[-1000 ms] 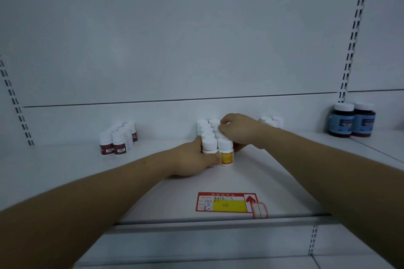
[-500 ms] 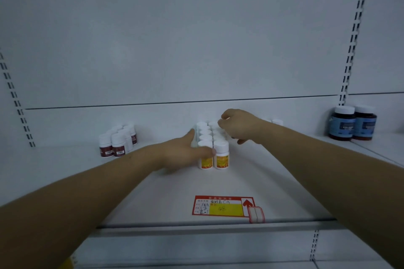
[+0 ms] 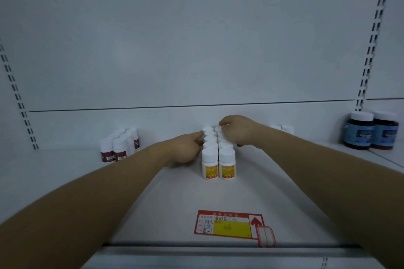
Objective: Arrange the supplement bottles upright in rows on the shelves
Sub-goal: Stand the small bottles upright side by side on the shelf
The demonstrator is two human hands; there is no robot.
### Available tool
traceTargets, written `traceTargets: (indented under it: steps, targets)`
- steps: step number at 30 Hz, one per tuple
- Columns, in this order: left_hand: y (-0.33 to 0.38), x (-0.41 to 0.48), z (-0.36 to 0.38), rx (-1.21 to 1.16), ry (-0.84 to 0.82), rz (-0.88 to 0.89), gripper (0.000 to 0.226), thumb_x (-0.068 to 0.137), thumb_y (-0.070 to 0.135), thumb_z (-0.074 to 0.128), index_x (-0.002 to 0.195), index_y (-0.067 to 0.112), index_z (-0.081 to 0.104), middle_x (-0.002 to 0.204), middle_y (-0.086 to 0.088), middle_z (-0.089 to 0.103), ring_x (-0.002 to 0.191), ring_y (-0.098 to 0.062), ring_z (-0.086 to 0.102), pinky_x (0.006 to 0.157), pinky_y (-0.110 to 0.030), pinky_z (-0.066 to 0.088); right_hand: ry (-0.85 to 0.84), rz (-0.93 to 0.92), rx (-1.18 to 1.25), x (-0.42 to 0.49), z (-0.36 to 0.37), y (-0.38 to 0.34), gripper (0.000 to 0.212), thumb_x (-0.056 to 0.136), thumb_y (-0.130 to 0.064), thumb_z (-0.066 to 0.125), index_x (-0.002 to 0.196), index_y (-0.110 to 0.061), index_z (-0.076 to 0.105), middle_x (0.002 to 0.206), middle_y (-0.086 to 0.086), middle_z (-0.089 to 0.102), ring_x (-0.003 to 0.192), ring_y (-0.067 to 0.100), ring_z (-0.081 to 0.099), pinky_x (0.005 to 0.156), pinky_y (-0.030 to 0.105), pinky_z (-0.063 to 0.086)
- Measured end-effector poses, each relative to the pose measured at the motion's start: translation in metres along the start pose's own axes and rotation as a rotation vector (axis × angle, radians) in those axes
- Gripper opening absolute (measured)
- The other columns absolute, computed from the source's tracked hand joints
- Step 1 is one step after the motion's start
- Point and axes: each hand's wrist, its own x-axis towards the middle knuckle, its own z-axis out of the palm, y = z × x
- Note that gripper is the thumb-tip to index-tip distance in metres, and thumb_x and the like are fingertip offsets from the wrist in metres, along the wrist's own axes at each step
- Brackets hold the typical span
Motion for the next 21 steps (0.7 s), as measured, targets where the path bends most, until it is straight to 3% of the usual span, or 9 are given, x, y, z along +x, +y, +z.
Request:
traceTargets:
  steps: [6, 11, 14, 17, 21]
  targets:
    - [0.005, 0.002, 0.002, 0.101, -0.043, 0.022, 0.053, 0.099, 0.026, 0.039, 0.147, 0.037, 0.020, 0.150, 0.002, 0.035, 0.130, -0.020, 0.038, 0.101, -0.028, 0.028, -0.006, 0.005, -0.068, 0.000, -0.002, 0.003, 0.033, 0.097, -0.009, 0.038, 0.123, 0.001, 0.055, 0.124, 0.015, 0.055, 0.098, 0.029, 0.057, 0.082, 0.037, 0.052]
    - [0.007, 0.001, 0.001, 0.167, -0.049, 0.025, 0.056, 0.099, 0.024, 0.040, 0.149, 0.029, 0.017, 0.151, 0.000, 0.033, 0.131, -0.019, 0.038, 0.105, -0.028, 0.027, 0.007, 0.003, -0.051, 0.002, -0.001, 0.007, 0.034, 0.098, -0.019, 0.036, 0.123, -0.005, 0.055, 0.119, 0.012, 0.057, 0.100, 0.029, 0.059, 0.081, 0.037, 0.052]
    - [0.002, -0.006, -0.006, 0.115, 0.008, -0.016, 0.064, 0.096, 0.013, 0.043, 0.150, 0.024, 0.011, 0.154, 0.001, 0.025, 0.138, -0.019, 0.030, 0.108, -0.028, 0.025, 0.029, -0.039, -0.084, 0.002, -0.003, 0.013, 0.040, 0.099, -0.026, 0.036, 0.134, -0.011, 0.049, 0.136, 0.009, 0.051, 0.117, 0.025, 0.051, 0.094, 0.033, 0.041]
    - [-0.002, -0.020, -0.016, 0.175, -0.007, 0.036, 0.081, 0.089, 0.006, 0.052, 0.150, 0.032, 0.005, 0.156, 0.007, 0.019, 0.139, -0.016, 0.026, 0.104, -0.024, 0.026, 0.005, -0.092, -0.166, -0.001, -0.006, 0.019, 0.047, 0.099, -0.037, 0.037, 0.141, -0.017, 0.042, 0.147, 0.003, 0.041, 0.131, 0.021, 0.039, 0.100, 0.027, 0.029]
    - [0.006, -0.038, -0.020, 0.244, -0.145, 0.116, 0.097, 0.081, 0.024, 0.067, 0.147, 0.040, -0.002, 0.156, 0.014, 0.010, 0.139, -0.012, 0.023, 0.100, -0.021, 0.026, -0.063, -0.132, -0.204, -0.005, -0.008, 0.021, 0.046, 0.100, -0.040, 0.034, 0.139, -0.019, 0.046, 0.145, 0.001, 0.044, 0.127, 0.020, 0.042, 0.095, 0.027, 0.029]
